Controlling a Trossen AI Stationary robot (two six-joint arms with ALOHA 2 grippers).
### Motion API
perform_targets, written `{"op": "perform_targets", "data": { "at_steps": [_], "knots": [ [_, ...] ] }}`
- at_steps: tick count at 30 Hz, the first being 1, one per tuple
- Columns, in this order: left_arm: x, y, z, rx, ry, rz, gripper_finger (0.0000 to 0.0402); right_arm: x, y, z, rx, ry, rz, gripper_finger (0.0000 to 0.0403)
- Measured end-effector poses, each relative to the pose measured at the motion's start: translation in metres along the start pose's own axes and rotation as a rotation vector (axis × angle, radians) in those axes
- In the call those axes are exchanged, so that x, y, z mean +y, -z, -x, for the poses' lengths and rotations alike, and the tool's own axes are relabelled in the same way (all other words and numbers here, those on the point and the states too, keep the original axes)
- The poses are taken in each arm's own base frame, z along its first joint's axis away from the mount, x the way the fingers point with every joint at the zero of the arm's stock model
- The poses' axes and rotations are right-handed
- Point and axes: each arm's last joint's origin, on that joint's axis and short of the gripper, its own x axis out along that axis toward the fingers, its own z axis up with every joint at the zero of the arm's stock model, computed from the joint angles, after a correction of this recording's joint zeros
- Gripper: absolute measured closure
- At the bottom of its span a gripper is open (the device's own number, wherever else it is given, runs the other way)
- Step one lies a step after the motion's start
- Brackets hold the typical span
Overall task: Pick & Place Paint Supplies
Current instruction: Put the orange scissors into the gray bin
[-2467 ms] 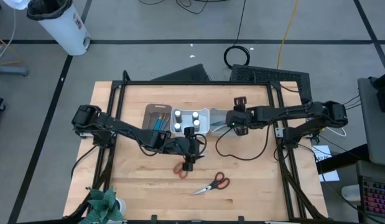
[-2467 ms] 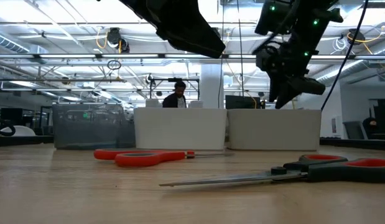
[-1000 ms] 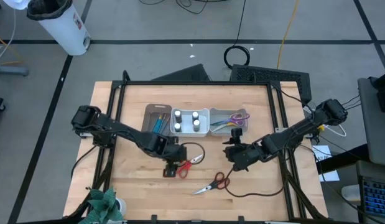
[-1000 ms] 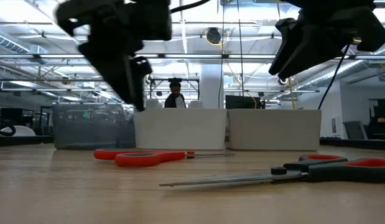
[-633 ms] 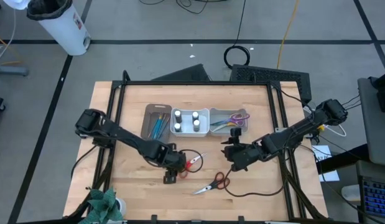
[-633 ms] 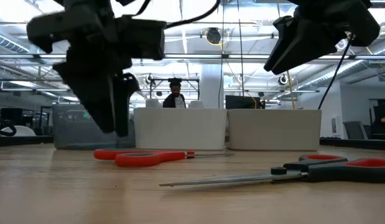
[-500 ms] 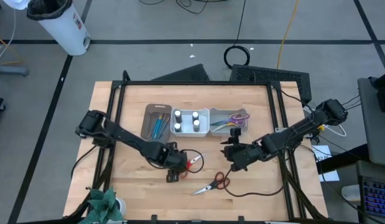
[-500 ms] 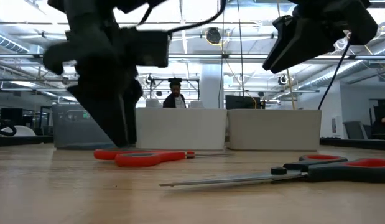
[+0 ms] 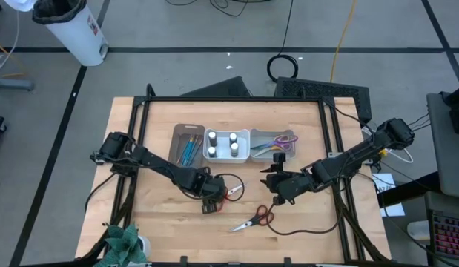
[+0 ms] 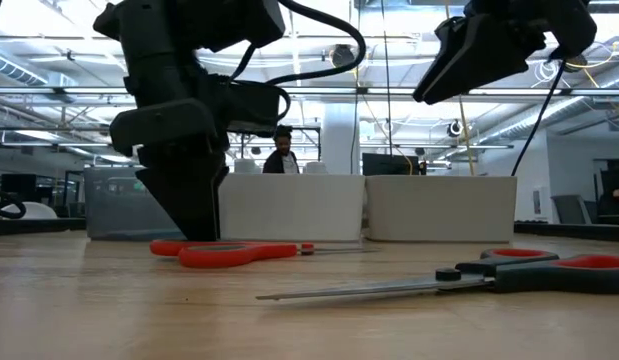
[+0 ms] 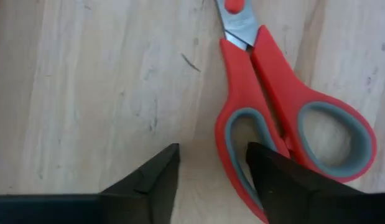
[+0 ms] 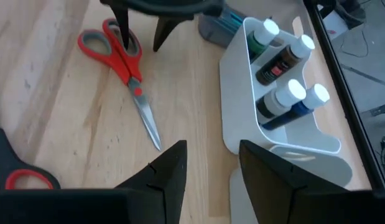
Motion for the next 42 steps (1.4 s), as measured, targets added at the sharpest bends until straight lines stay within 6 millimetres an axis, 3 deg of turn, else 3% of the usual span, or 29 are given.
{"op": "perform_targets", "data": {
  "at_steps": [8, 10, 18, 23, 31, 37, 42],
  "knots": [
    [-0.001, -0.001, -0.001, -0.008, 0.020, -0.019, 0.0360, 0.000, -0.001, 0.000, -0.007, 0.000, -0.005, 0.0269],
    [0.000, -0.003, 0.001, -0.015, 0.037, -0.051, 0.0384, 0.000, -0.001, 0.001, -0.010, -0.001, -0.007, 0.0269],
    [0.003, -0.012, 0.027, -0.104, 0.090, -0.044, 0.0377, -0.010, -0.006, 0.018, -0.063, -0.013, -0.145, 0.0272],
    [-0.002, -0.025, 0.044, -0.279, 0.086, -0.077, 0.0386, -0.020, -0.008, 0.032, -0.106, -0.026, -0.278, 0.0273],
    [-0.009, -0.049, 0.058, -0.582, 0.088, -0.193, 0.0385, -0.024, -0.003, 0.046, -0.089, -0.023, -0.258, 0.0273],
    [-0.013, -0.071, 0.078, -0.831, 0.349, -0.375, 0.0385, -0.036, 0.003, 0.059, -0.084, 0.072, -0.250, 0.0273],
    [0.003, -0.085, 0.087, -0.953, 0.437, -0.435, 0.0385, -0.040, 0.008, 0.064, -0.143, 0.071, -0.272, 0.0273]
  ]
}}
